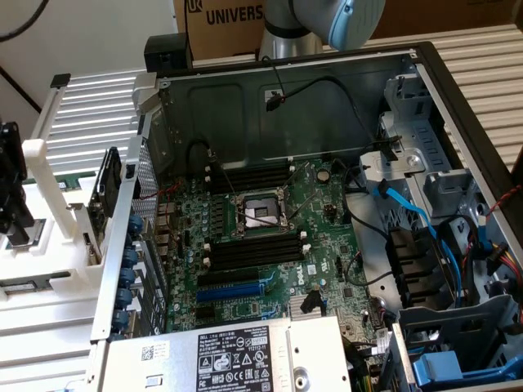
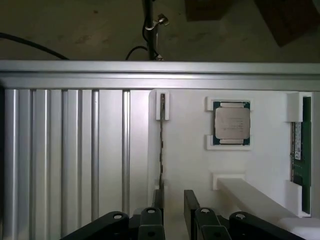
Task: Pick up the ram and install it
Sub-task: 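Pick up the ram and move it above insertion slot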
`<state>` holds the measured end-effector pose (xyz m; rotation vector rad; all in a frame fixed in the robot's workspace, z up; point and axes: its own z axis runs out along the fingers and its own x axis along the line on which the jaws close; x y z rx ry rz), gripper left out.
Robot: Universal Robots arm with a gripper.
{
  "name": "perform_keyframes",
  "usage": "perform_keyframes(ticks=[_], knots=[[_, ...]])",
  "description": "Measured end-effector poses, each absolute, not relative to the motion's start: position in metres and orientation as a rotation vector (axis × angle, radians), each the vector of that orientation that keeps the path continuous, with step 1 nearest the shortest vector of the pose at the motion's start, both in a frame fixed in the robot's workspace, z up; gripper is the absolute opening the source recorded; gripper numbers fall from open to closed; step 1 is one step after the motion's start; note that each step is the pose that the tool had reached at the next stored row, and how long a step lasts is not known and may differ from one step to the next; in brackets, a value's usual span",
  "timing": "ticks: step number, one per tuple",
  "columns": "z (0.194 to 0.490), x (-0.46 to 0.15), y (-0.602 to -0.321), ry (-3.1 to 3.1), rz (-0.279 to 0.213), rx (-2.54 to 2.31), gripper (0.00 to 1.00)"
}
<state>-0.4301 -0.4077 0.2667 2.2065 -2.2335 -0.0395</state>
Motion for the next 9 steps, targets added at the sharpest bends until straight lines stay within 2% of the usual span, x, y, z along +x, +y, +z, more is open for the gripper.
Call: perform_keyframes(ticks=[9], knots=[[0.2567,-0.4349,-0.4097,-2.231,-0.044,2.204,0.31]])
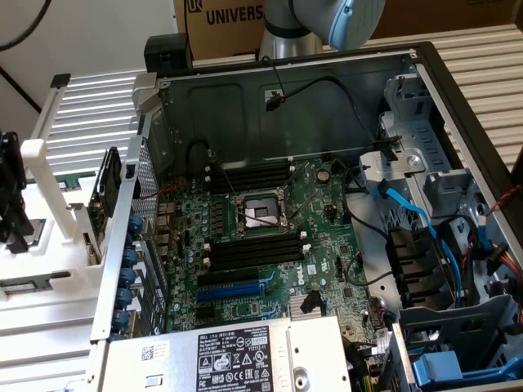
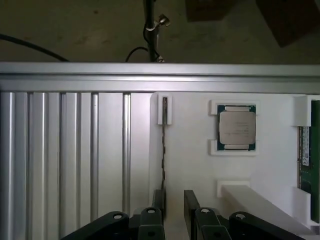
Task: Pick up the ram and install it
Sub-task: 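Pick up the ram and move it above insertion slot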
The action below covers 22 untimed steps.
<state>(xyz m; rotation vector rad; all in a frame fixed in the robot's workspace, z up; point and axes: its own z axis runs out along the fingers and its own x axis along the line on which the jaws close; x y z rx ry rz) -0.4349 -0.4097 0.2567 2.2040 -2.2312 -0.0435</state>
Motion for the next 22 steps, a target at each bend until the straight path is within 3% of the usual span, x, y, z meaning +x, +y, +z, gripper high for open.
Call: perform_keyframes(ticks=[6,22], knots=[[0.251,-0.436,-0.41,-2.217,-0.072,2.189,0.31],[0.222,-0.436,-0.416,-2.217,-0.073,2.189,0.31]])
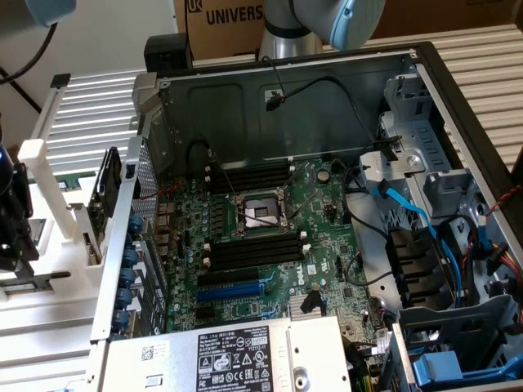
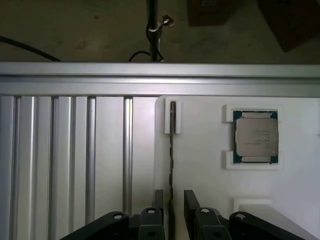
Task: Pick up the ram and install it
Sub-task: 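Pick up the ram and move it above insertion slot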
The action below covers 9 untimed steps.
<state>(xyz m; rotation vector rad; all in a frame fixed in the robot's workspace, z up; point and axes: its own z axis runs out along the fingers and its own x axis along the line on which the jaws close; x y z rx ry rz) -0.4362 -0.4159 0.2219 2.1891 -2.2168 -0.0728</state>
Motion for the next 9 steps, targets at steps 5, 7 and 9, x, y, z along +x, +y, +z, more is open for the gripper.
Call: perform_keyframes(ticks=[5,7,9], knots=[[0.215,-0.437,-0.416,-2.217,-0.073,2.189,0.31],[0.211,-0.437,-0.417,-2.217,-0.073,2.189,0.31],[0.208,-0.437,-0.417,-2.216,-0.073,2.189,0.31]])
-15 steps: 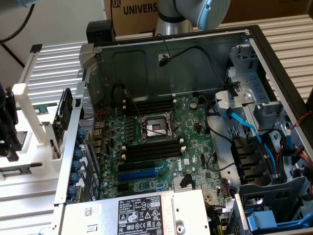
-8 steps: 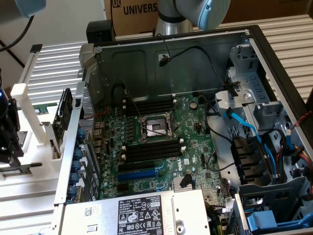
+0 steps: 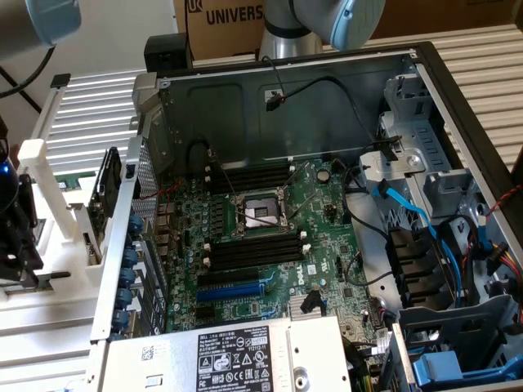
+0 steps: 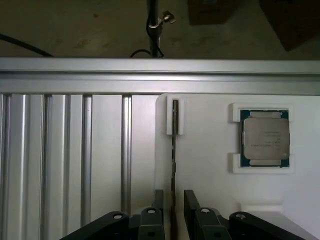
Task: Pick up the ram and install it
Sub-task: 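Pick up the ram and move it above insertion slot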
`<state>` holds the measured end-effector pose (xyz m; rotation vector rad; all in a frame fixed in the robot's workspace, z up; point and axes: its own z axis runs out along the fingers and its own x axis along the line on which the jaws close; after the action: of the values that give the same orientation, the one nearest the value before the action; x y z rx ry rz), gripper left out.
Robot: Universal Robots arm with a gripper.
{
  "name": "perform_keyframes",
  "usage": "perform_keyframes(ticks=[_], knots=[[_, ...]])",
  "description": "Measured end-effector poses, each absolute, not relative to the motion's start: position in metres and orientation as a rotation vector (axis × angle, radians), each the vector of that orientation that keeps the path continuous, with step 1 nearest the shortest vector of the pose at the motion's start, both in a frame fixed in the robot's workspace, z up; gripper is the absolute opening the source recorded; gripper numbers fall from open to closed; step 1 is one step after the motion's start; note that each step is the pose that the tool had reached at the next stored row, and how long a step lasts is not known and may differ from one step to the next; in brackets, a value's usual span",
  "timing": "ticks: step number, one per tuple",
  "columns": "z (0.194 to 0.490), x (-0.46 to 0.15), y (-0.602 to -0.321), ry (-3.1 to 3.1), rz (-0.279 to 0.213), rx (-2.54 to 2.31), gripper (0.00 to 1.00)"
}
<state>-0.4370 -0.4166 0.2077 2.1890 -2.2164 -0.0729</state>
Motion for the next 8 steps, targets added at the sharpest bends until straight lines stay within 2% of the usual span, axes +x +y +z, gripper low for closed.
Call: perform_keyframes(ticks=[8], knots=[[0.1966,-0.4387,-0.4166,-2.216,-0.073,2.189,0.31]])
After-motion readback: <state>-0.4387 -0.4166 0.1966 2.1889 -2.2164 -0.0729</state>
